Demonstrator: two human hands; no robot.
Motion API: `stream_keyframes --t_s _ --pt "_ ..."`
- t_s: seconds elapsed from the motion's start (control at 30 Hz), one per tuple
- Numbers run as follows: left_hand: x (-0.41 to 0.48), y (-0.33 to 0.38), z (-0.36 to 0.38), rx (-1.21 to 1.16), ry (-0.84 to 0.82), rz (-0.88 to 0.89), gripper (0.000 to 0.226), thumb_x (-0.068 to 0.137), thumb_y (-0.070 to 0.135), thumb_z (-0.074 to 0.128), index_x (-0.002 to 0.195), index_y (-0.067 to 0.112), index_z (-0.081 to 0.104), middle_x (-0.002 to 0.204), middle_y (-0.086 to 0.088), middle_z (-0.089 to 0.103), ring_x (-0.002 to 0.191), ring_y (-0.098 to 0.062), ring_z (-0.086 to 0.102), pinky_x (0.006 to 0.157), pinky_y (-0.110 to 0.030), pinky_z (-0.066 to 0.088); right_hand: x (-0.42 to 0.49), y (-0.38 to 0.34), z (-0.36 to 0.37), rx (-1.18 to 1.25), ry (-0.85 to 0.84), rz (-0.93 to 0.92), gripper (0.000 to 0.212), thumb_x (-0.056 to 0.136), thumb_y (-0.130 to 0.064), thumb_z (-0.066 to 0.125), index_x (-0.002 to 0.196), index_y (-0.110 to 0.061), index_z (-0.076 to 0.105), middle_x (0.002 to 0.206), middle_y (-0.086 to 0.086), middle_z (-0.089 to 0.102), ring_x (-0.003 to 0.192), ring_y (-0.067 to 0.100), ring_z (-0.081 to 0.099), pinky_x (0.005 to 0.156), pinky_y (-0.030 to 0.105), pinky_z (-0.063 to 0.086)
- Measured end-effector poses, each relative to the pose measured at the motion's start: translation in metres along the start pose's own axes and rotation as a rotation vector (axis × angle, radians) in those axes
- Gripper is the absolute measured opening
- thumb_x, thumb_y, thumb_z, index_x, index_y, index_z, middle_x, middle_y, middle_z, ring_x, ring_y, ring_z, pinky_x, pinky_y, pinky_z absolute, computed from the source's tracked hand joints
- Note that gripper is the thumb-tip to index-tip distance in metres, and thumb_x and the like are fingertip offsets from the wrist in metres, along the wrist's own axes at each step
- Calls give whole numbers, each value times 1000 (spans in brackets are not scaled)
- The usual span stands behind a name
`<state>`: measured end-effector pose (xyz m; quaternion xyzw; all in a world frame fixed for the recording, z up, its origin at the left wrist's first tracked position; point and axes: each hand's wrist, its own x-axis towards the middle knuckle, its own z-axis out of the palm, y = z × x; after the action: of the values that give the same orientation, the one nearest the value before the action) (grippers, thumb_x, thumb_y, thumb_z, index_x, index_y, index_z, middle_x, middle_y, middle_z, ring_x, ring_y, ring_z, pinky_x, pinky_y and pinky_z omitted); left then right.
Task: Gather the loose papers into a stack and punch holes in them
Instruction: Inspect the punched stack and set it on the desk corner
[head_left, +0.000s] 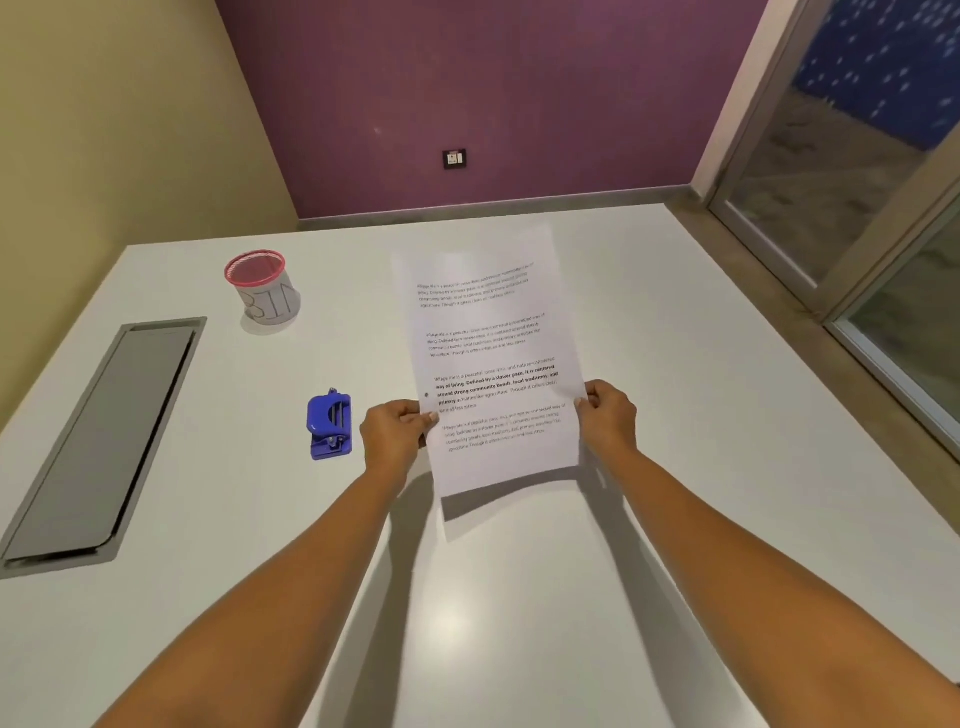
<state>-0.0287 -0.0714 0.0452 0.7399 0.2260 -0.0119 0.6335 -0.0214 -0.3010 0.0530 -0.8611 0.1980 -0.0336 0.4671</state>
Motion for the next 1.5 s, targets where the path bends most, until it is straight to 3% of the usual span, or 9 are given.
stream_keyframes --t_s 0.13,0.47,0.63,0.83,0.93,1.13,1.3,1.43,1.5 --pt "15 6 25 13 20 -8 8 76 -3 68 78 3 65 80 -11 67 58 -15 61 51 -14 54 30 7 -6 17 -2 13 17 91 -1 47 100 4 61 85 8 56 79 22 48 70 23 35" --pt "62 32 146 60 13 -38 11 75 -3 69 85 -7 68 68 -8 66 58 -21 60 65 -29 57 150 36 -59 12 -12 58 26 92 -2 47 114 4 59 94 8 55 89 21 49 79 21 35" --pt "90 49 221 83 -14 -38 8 75 -2 69 83 -2 69 77 -17 68 70 -28 62 78 -40 57 216 56 -93 31 14 83 29 91 -1 49 118 3 59 117 20 62 112 33 56 95 27 40" --pt "120 58 300 167 -23 -36 8 74 0 71 68 4 66 40 9 54 40 -6 47 60 -26 48 281 83 -122 40 52 143 33 92 0 49 124 3 54 128 19 57 119 31 52 99 27 38" --pt "134 58 329 180 -29 -28 4 74 1 71 77 -1 69 54 1 57 58 -20 51 66 -29 47 309 94 -129 39 58 161 34 92 0 49 126 3 53 130 19 55 121 31 51 101 27 37" --pt "160 64 369 309 -26 25 21 76 6 71 96 1 70 90 -17 70 81 -29 61 77 -30 48 354 110 -132 21 82 154 35 91 0 50 126 4 53 129 20 56 120 31 52 101 28 38" --pt "177 66 385 351 13 45 22 78 8 68 100 6 71 87 -11 69 74 -21 56 68 -23 41 379 117 -126 39 90 155 35 91 1 50 125 5 53 130 20 56 121 31 52 102 30 39" --pt "189 70 396 374 35 73 14 80 7 66 93 7 72 93 -16 72 79 -32 63 51 -18 33 394 119 -121 77 96 165 34 91 2 50 124 5 54 129 18 57 119 30 54 101 29 41" --pt "193 72 400 397 33 79 12 81 7 65 91 6 71 93 -17 71 65 -25 56 54 -20 33 400 119 -119 60 105 166 34 91 1 49 124 5 54 129 18 58 118 31 55 101 33 44"
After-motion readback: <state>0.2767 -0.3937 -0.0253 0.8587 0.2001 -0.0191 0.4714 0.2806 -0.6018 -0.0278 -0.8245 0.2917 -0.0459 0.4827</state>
